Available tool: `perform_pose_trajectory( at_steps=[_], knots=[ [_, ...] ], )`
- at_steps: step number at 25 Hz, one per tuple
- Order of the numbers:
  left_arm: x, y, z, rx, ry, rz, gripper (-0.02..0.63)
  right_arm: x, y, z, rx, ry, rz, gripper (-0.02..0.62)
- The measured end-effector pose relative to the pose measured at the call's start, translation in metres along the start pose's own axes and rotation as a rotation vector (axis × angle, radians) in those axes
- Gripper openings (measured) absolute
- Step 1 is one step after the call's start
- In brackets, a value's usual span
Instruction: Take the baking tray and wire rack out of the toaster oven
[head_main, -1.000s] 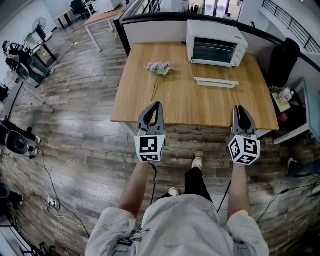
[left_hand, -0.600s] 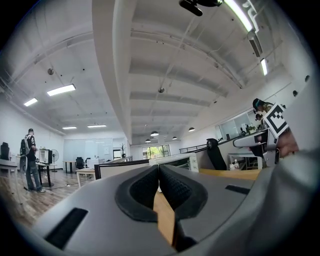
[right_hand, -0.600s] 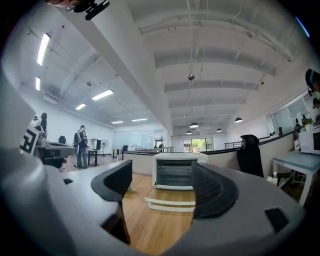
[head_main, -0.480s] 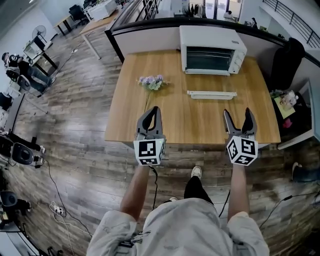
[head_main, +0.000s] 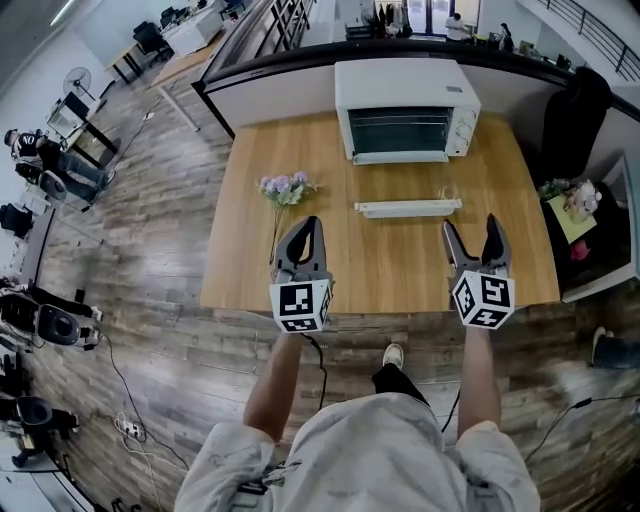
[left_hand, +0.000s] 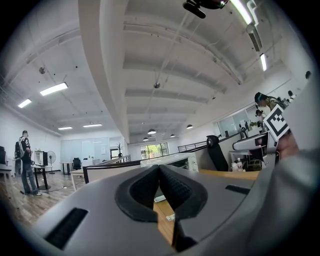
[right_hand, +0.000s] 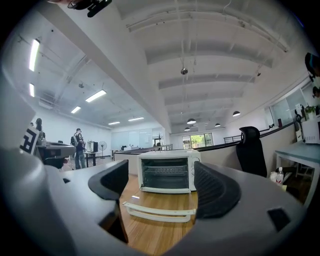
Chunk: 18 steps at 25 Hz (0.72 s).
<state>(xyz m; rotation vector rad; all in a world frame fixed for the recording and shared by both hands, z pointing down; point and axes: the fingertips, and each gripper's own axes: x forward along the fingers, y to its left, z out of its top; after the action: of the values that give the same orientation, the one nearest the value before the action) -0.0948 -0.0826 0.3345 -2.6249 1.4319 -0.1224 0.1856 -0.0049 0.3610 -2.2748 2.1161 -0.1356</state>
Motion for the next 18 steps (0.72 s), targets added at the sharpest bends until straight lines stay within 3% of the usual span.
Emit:
perform_pose_trajectory(
  at_steps=[9, 18],
  knots=[
    [0.051, -0.012, 0.0, 0.004, 0.006, 0.025, 0.015, 0.041, -0.043, -0.008, 0.086, 0.006, 0.022, 0.411],
    [0.083, -0.012, -0.013, 0.002, 0.034, 0.077, 0.015, 0.084, -0.059, -0.017, 0.093, 0.037, 0.078, 0.411]
  ],
)
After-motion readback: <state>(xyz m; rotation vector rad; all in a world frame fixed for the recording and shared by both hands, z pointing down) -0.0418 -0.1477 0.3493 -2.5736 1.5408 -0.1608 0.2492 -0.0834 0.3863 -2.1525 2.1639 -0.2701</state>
